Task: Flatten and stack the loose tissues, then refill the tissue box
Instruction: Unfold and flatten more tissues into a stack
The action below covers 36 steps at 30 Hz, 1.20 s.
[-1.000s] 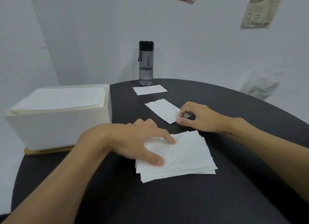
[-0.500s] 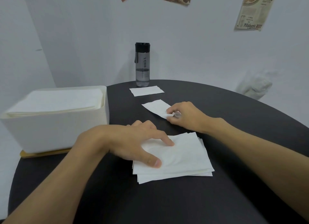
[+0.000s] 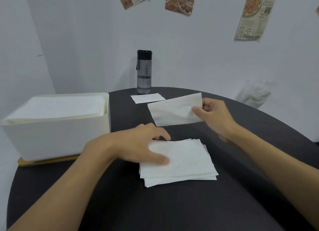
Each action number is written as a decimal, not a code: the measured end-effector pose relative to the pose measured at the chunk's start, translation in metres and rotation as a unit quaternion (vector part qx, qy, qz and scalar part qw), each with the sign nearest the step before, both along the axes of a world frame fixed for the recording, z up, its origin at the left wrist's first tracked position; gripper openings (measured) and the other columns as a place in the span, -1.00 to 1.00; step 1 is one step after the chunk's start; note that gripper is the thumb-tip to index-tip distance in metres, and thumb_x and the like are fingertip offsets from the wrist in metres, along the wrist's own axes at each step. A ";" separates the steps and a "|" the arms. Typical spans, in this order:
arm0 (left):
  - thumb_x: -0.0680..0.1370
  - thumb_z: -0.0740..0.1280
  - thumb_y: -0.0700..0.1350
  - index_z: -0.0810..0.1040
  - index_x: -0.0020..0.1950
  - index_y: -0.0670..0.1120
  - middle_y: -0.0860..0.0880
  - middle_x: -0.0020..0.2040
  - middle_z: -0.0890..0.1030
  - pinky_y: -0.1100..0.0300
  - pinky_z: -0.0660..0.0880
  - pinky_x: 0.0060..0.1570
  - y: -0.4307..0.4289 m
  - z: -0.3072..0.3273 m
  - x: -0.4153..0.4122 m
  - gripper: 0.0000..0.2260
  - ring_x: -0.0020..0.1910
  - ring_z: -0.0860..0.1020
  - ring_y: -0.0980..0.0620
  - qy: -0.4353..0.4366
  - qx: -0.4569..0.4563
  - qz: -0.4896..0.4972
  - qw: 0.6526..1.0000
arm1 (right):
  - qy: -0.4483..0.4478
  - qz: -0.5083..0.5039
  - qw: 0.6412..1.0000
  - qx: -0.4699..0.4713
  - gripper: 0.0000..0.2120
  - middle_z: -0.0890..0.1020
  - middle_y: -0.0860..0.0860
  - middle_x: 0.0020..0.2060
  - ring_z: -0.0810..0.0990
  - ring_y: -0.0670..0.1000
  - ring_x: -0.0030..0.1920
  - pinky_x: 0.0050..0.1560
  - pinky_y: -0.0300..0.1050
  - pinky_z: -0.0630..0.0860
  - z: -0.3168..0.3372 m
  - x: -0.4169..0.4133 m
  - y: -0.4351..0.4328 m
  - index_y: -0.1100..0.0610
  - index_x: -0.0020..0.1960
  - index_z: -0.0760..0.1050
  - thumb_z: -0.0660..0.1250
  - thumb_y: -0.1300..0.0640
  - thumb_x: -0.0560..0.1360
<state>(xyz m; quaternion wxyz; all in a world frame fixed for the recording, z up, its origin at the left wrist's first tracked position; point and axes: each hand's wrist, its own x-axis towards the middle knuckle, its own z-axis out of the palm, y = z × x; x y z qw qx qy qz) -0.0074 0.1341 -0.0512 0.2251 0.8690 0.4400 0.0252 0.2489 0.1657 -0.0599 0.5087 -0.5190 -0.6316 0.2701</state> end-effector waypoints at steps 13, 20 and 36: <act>0.46 0.54 -0.19 0.56 0.11 0.11 -0.04 -0.13 0.70 -0.18 0.64 -0.09 -0.003 0.006 0.021 -0.68 -0.14 0.69 -0.15 -0.470 0.100 0.164 0.862 | 0.128 0.091 0.987 -0.030 -0.85 0.73 0.12 0.00 0.71 0.13 0.03 0.08 -0.08 0.61 0.006 -0.003 -0.064 0.28 0.11 0.60 0.31 0.30 0.59; 0.39 0.52 -0.10 0.56 0.16 0.11 -0.24 -0.09 0.69 -0.39 0.55 -0.02 -0.008 0.010 0.016 -0.63 -0.04 0.62 -0.37 -0.440 0.035 0.149 0.885 | 0.086 0.054 0.994 -0.031 -0.67 0.59 0.09 -0.23 0.63 0.05 -0.15 0.06 0.05 0.53 0.005 0.009 -0.063 0.05 0.25 0.47 0.40 0.27 0.53; 0.51 0.45 -0.04 0.56 0.08 0.16 0.06 -0.18 0.66 0.05 0.59 0.00 0.001 -0.001 0.007 -0.81 -0.17 0.62 0.12 -0.167 0.063 0.092 0.980 | -0.182 0.131 0.970 -0.092 -0.99 0.55 0.01 -0.32 0.45 -0.09 -0.29 -0.19 -0.16 0.41 -0.005 0.008 -0.067 0.01 -0.11 0.68 0.48 0.11 0.48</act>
